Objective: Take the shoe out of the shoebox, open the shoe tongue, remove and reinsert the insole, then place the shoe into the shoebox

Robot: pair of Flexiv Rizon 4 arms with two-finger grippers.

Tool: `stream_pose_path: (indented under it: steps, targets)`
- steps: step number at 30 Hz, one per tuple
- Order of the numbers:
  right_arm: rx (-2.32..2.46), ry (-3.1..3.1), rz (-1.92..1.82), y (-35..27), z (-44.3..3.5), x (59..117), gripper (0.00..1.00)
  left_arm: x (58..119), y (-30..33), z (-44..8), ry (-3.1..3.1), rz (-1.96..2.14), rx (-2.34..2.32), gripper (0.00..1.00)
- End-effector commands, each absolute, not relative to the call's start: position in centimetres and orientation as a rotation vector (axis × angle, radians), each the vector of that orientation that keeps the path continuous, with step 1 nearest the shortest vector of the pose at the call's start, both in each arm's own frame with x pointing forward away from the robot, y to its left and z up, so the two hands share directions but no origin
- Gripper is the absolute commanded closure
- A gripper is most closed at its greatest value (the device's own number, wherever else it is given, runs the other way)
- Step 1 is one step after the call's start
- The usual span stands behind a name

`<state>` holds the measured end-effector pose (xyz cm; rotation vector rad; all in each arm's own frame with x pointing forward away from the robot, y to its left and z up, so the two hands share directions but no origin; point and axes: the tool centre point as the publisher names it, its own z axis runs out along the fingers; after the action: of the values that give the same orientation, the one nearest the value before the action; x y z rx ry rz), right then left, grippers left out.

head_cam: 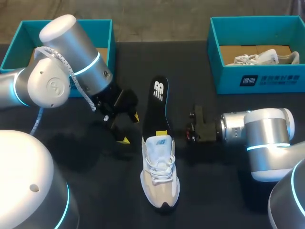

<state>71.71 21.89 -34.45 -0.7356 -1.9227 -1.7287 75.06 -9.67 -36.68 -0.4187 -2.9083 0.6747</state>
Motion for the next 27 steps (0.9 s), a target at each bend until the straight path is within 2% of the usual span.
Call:
stream_pose_path:
  steps: [1, 27]
  targets:
    - [-0.702, -1.942, -1.696, 22.2, -34.9, 71.5, 1.0, 75.2, -9.8, -36.8, -2.906, 0.672, -0.421, 0.0]
    - [-0.631, -1.984, -1.654, 22.3, -35.0, 69.9, 1.0, 75.2, -9.8, -36.8, -2.906, 0.672, -0.421, 0.0]
